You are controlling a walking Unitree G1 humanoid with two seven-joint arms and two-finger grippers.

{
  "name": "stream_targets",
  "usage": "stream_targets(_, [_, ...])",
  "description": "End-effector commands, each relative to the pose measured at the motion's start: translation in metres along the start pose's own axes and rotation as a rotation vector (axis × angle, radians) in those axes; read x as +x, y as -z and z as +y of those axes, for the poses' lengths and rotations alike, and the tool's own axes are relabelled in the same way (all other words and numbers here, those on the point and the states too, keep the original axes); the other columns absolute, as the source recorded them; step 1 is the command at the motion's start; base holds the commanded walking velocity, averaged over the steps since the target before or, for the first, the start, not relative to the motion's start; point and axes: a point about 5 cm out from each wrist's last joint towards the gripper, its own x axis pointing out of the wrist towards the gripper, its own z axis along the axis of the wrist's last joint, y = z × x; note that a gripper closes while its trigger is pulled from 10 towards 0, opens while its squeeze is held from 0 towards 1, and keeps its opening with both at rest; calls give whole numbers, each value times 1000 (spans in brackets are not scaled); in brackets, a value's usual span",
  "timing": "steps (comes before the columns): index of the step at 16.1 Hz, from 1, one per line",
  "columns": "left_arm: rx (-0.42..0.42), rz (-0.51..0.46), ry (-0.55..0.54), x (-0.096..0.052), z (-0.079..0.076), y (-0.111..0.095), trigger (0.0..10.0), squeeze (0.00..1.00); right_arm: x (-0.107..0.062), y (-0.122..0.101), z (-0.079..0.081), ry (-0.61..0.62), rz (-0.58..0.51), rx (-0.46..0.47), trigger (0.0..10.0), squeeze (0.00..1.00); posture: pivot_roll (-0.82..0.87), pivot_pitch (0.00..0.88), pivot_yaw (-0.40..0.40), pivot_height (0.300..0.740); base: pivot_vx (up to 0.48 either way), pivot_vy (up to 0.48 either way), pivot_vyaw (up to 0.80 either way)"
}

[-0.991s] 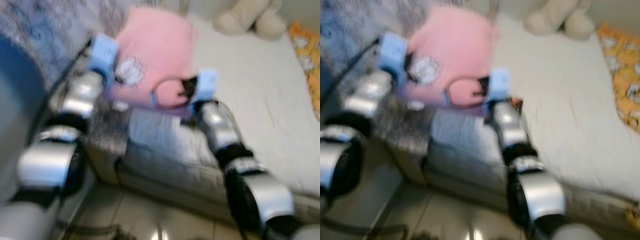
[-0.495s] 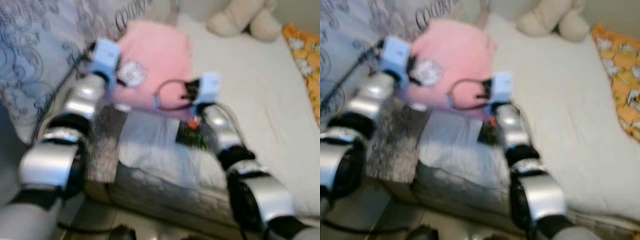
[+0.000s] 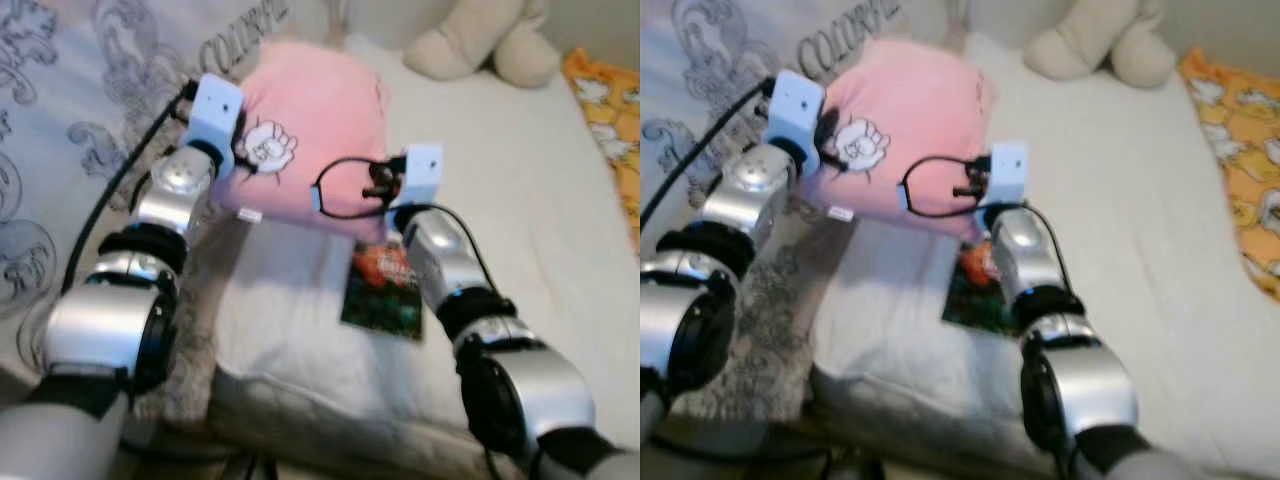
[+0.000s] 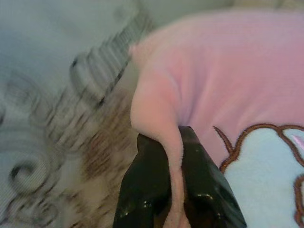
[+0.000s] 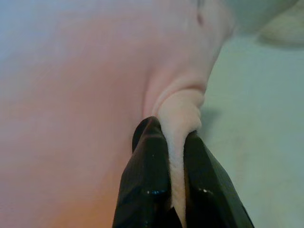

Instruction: Clean up the room

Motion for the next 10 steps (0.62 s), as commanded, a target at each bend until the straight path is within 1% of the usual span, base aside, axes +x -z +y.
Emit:
stream_targets(1, [24, 37, -69, -4, 20, 3, 10000, 0, -4, 10, -17, 76, 59, 91, 10000, 0, -54, 31, -32, 736, 0, 0, 0])
stream_targets(2, [35, 65, -72, -5, 19, 10, 10000, 0, -7, 24, -18, 101, 125, 201, 10000, 0, -52, 34, -33, 736, 0, 0, 0])
stream_targets(3, [-3, 85, -69, -7, 16, 18, 10000, 0, -10, 35, -19, 137, 171, 266, 10000, 0, -49, 34, -35, 736, 0, 0, 0])
stream_targets(5, [-42, 126, -51, -10, 7, 34, 10000, 0, -17, 54, -18, 185, 231, 274, 10000, 0, -51, 42, -40, 736, 0, 0, 0])
stream_targets(6, [-46, 149, -41, -13, 2, 43, 10000, 0, -22, 67, -14, 194, 279, 249, 10000, 0, -57, 48, -41, 736, 0, 0, 0])
stream_targets(8, [-8, 184, -22, -16, -5, 54, 10000, 0, -26, 79, -7, 187, 327, 230, 10000, 0, -69, 57, -40, 736, 0, 0, 0])
stream_targets(9, [-5, 188, -21, -16, -5, 55, 10000, 0, -26, 81, -6, 184, 331, 230, 10000, 0, -69, 57, -40, 736, 0, 0, 0])
stream_targets(10, [17, 196, -13, -17, -8, 56, 10000, 0, -28, 86, 0, 171, 354, 236, 10000, 0, -76, 64, -41, 736, 0, 0, 0])
